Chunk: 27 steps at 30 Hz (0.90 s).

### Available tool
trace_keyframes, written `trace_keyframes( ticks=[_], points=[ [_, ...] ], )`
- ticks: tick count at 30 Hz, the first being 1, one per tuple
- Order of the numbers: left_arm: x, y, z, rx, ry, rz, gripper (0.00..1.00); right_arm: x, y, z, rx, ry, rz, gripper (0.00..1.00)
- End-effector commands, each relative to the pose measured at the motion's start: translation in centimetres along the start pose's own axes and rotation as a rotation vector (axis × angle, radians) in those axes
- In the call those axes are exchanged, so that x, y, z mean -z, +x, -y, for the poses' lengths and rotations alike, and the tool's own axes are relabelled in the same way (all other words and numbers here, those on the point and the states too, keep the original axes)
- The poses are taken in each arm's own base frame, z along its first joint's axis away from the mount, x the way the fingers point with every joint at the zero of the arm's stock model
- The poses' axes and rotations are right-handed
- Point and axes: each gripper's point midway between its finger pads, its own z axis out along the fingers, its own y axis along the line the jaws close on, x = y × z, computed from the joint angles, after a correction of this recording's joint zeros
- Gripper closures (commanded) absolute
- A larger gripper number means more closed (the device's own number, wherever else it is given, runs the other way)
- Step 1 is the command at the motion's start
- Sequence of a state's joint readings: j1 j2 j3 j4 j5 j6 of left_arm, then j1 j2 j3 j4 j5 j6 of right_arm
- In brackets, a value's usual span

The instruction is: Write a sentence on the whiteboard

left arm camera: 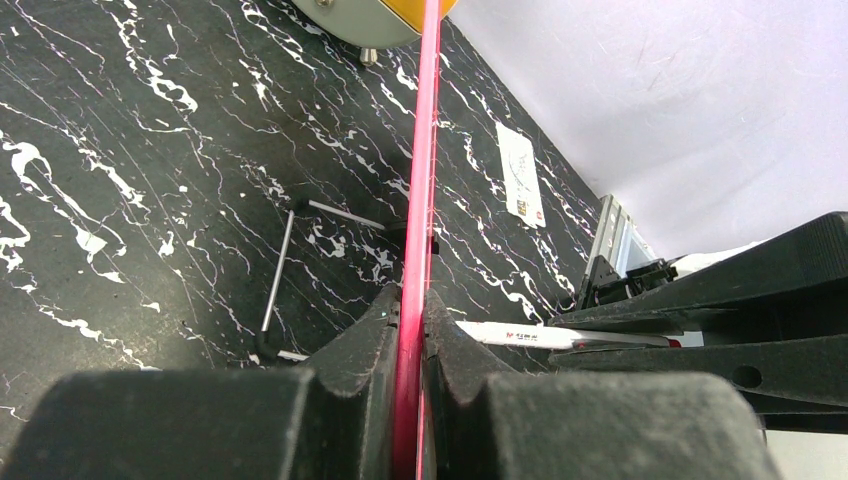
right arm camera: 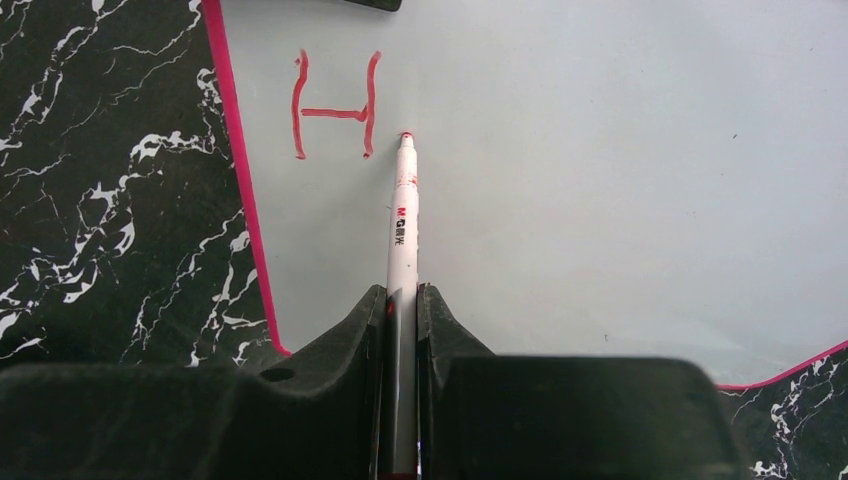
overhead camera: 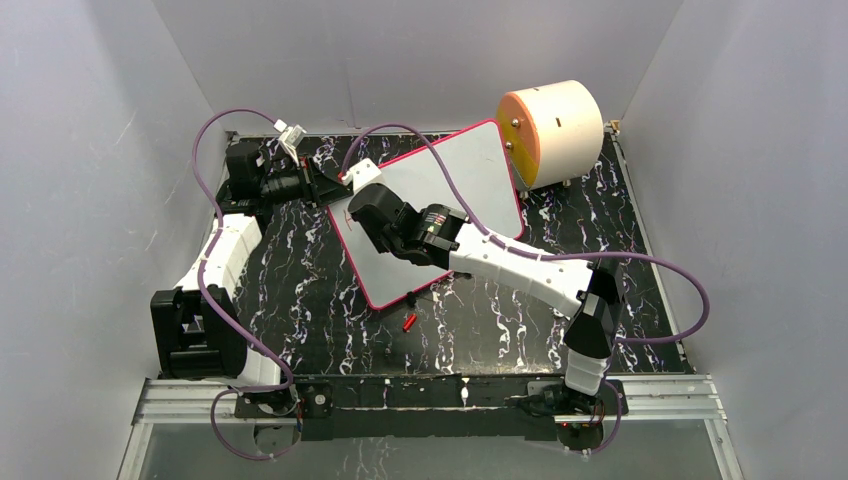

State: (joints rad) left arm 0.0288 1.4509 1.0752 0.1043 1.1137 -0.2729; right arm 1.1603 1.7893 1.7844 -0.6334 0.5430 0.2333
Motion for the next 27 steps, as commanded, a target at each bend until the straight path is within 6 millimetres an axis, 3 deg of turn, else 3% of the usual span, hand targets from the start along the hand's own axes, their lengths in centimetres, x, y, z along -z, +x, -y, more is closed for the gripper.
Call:
trace_keyframes(
  ticks=[1,11,27],
  points=[
    [0.0,0.7,0.6,0.024,-0.017,-0.022,1.00,0.0,-1.5,0.8,-0.030,0.035,0.028,1.00],
    [0.0,0.7,0.6,0.024,-0.018,-0.022,1.00,0.1,-1.5,1.6,-0.034,0.077,0.031,1.00],
    [0.0,0.7,0.6,0.025,-0.018,-0.023,1.00,-0.1,-2.6,1.3,-0.039,0.067,0.070,1.00]
  ],
)
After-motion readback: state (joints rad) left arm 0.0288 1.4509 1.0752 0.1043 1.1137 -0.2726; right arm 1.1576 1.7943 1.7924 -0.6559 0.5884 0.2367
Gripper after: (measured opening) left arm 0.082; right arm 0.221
